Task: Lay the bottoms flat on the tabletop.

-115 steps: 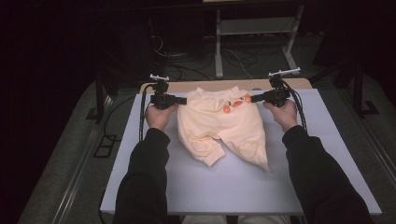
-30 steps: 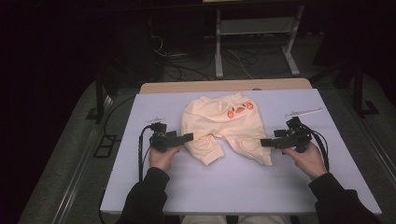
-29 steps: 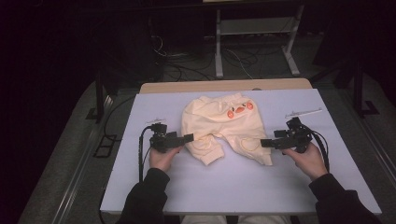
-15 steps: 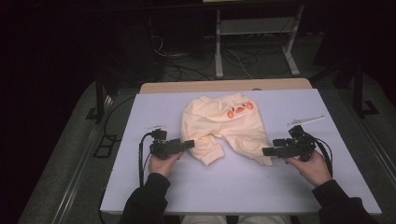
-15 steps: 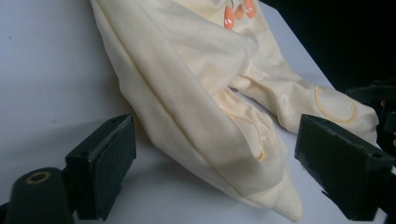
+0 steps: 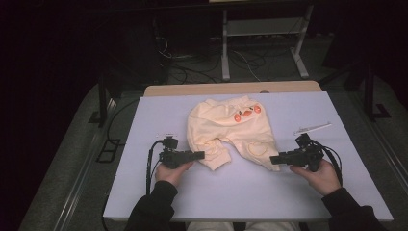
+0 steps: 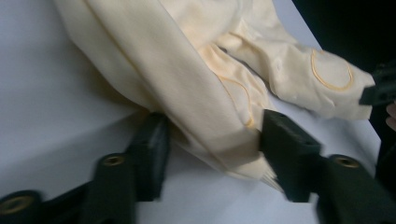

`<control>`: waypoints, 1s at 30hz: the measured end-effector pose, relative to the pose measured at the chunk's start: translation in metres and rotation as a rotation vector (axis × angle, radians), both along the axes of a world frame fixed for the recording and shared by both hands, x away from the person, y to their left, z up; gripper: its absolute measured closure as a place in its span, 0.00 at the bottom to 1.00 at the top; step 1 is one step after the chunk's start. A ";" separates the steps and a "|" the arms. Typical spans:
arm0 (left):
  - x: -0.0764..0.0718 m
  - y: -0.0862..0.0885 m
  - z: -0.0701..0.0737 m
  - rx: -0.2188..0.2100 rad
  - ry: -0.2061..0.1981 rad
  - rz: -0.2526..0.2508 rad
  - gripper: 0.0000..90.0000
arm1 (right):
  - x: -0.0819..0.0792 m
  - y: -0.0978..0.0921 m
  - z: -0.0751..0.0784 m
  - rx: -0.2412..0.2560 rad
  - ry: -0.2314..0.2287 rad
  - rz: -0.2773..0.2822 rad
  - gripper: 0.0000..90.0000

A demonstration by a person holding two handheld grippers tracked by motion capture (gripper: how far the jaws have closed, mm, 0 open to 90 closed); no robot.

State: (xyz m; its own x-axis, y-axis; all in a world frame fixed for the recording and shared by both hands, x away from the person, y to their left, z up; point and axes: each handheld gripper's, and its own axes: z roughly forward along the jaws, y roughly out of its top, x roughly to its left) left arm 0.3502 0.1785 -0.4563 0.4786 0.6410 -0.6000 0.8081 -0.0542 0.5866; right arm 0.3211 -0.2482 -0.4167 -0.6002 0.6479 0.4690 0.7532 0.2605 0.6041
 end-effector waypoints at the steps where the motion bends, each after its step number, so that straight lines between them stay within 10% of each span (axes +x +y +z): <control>1: 0.000 -0.002 -0.001 0.017 0.004 -0.015 0.59 | 0.000 0.000 0.000 0.000 -0.003 0.001 0.82; 7: 0.003 0.003 0.003 -0.003 0.019 -0.028 0.93 | 0.003 0.001 0.005 0.046 0.016 0.008 0.85; 13: 0.005 0.017 0.014 0.039 -0.003 -0.036 0.94 | 0.007 -0.004 0.012 0.099 0.014 -0.007 0.85; 30: 0.023 0.035 0.012 0.215 -0.027 0.010 0.94 | 0.041 -0.018 -0.012 -0.067 0.005 -0.170 0.85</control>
State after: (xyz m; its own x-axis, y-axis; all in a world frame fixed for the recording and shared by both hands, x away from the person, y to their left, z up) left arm 0.3728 0.2130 -0.4439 0.4854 0.7578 -0.4360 0.7936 -0.1726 0.5835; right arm 0.3617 -0.2666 -0.4287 -0.4772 0.7698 0.4239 0.7929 0.1691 0.5854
